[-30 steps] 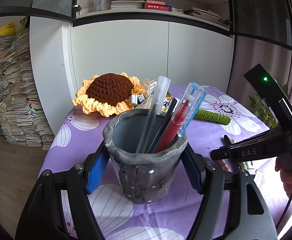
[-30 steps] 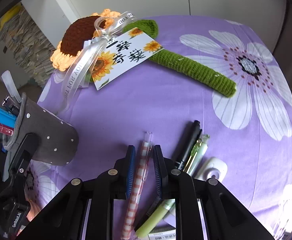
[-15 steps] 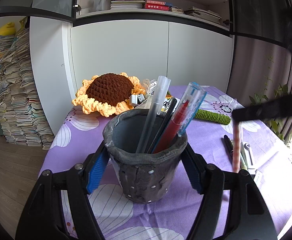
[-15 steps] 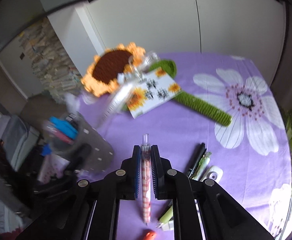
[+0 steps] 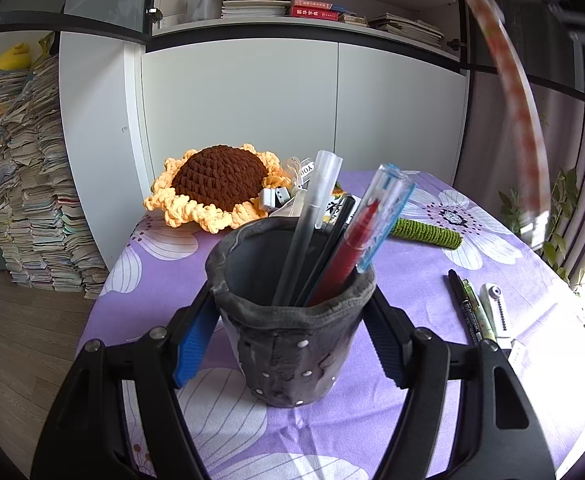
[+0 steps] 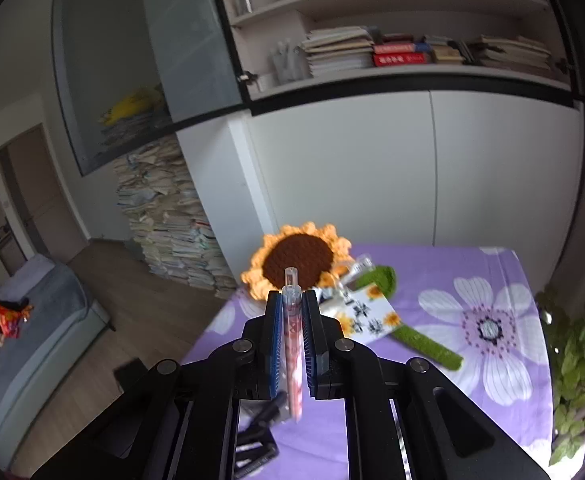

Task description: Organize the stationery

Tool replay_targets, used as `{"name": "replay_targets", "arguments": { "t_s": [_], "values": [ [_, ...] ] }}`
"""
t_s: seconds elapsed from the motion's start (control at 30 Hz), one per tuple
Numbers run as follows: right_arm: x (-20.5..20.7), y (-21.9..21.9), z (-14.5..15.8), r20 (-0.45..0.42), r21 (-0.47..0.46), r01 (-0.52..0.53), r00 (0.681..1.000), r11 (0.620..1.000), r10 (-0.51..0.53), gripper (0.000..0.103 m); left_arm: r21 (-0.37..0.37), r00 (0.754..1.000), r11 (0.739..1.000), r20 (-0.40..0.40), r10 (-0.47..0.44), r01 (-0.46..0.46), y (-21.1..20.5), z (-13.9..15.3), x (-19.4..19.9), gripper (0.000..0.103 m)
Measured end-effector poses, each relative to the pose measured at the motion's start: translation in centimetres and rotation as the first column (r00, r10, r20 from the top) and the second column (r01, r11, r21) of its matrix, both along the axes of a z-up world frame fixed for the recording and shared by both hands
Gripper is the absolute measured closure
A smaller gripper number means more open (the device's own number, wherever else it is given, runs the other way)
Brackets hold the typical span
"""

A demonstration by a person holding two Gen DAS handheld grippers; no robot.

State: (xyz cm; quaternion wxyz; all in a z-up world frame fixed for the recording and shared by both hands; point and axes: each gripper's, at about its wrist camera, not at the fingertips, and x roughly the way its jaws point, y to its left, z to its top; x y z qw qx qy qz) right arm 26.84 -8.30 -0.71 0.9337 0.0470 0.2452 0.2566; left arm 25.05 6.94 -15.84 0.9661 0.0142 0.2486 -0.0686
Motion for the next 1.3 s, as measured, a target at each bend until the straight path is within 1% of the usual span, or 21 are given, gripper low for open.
{"name": "replay_targets", "arguments": {
  "t_s": [0.13,0.27,0.33,0.4,0.47,0.53,0.57,0.63,0.67,0.73,0.77,0.83,0.87,0.93,1.0,1.03,1.07,1.1,1.17,1.27,1.3],
  "values": [
    [0.0,1.3,1.4,0.038,0.011,-0.044,0.998,0.999,0.043,0.092,-0.001,1.000,1.000,-0.003,-0.001,0.001,0.0,-0.1,0.0,0.033],
    [0.7,2.5,1.8,0.050,0.028,-0.086,0.995,0.996,0.084,0.092,-0.002,1.000,1.000,-0.003,-0.001,0.001,0.0,0.0,0.0,0.033],
    [1.3,2.9,1.5,0.044,0.030,-0.097,0.994,0.995,0.095,0.092,-0.002,1.000,1.000,-0.005,-0.001,0.001,0.0,0.0,0.0,0.033],
    [2.1,3.3,1.0,0.026,0.041,-0.107,0.994,0.993,0.106,0.097,-0.003,1.000,1.000,-0.006,-0.001,0.001,0.0,-0.1,0.0,0.033],
    [2.7,3.5,0.6,0.012,0.044,-0.110,0.994,0.993,0.110,0.098,-0.004,1.000,1.000,-0.006,-0.001,0.001,0.0,-0.1,0.0,0.033],
    [3.1,3.4,-0.1,-0.004,0.023,-0.104,0.995,0.994,0.104,0.098,-0.003,1.000,1.000,-0.006,-0.001,0.001,0.0,-0.1,0.0,0.033],
    [3.5,3.4,-0.9,-0.030,-0.007,-0.106,0.994,0.994,0.106,0.097,-0.003,1.000,1.000,-0.006,-0.001,0.001,0.0,-0.1,0.0,0.033],
    [4.5,3.0,-2.3,-0.085,-0.033,-0.104,0.991,0.994,0.101,0.097,-0.003,1.000,1.000,-0.006,-0.001,0.001,0.0,0.0,0.0,0.033],
    [5.4,3.0,-3.6,-0.140,-0.079,-0.117,0.985,0.990,0.105,0.097,-0.003,1.000,1.000,-0.006,-0.001,0.001,0.0,0.0,0.0,0.033],
    [7.1,2.9,-6.5,-0.260,-0.134,-0.149,0.959,0.980,0.111,0.097,-0.003,1.000,1.000,-0.006,0.000,0.000,0.0,0.0,0.1,0.033],
    [8.0,2.6,-8.2,-0.320,-0.160,-0.147,0.943,0.976,0.089,0.097,-0.003,1.000,1.000,-0.006,0.001,-0.001,0.0,0.0,0.1,0.034],
    [9.1,2.3,-11.5,-0.404,-0.200,-0.159,0.912,0.967,0.067,0.097,-0.004,1.000,1.000,-0.006,0.002,-0.002,0.1,0.0,0.1,0.034],
    [9.3,2.2,-12.4,-0.430,-0.206,-0.172,0.900,0.963,0.069,0.097,-0.006,1.000,1.000,-0.007,0.002,-0.002,0.1,0.0,0.1,0.034],
    [9.3,2.1,-14.1,-0.467,-0.211,-0.204,0.880,0.956,0.085,0.097,-0.007,1.000,1.000,-0.008,0.004,-0.004,0.1,0.0,0.1,0.034],
    [8.9,2.3,-15.3,-0.494,-0.215,-0.260,0.861,0.941,0.125,0.095,-0.006,1.000,1.000,-0.008,0.004,-0.005,0.1,0.0,0.1,0.034],
    [8.7,2.5,-15.7,-0.502,-0.217,-0.282,0.853,0.934,0.141,0.088,-0.007,1.000,1.000,-0.008,0.005,-0.005,0.1,0.0,0.1,0.034],
    [8.5,2.8,-16.1,-0.512,-0.220,-0.311,0.844,0.925,0.162,0.074,-0.009,1.000,1.000,-0.008,0.006,-0.006,0.2,0.0,0.1,0.033],
    [8.5,2.8,-16.4,-0.515,-0.226,-0.323,0.841,0.919,0.169,0.073,-0.011,1.000,1.000,-0.009,0.008,-0.008,0.2,0.0,0.1,0.033],
    [8.2,2.9,-17.0,-0.501,-0.265,-0.317,0.852,0.911,0.150,0.070,-0.011,1.000,1.000,-0.009,0.011,-0.011,0.3,0.1,0.0,0.033],
    [8.2,2.6,-17.7,-0.522,-0.237,-0.325,0.837,0.916,0.162,0.070,-0.012,1.000,1.000,-0.009,0.011,-0.011,0.3,0.1,0.0,0.033],
    [8.1,2.7,-17.8,-0.516,-0.243,-0.324,0.841,0.914,0.161,0.070,-0.011,1.000,1.000,-0.009,0.011,-0.011,0.3,0.1,0.0,0.033]
  ]
}}
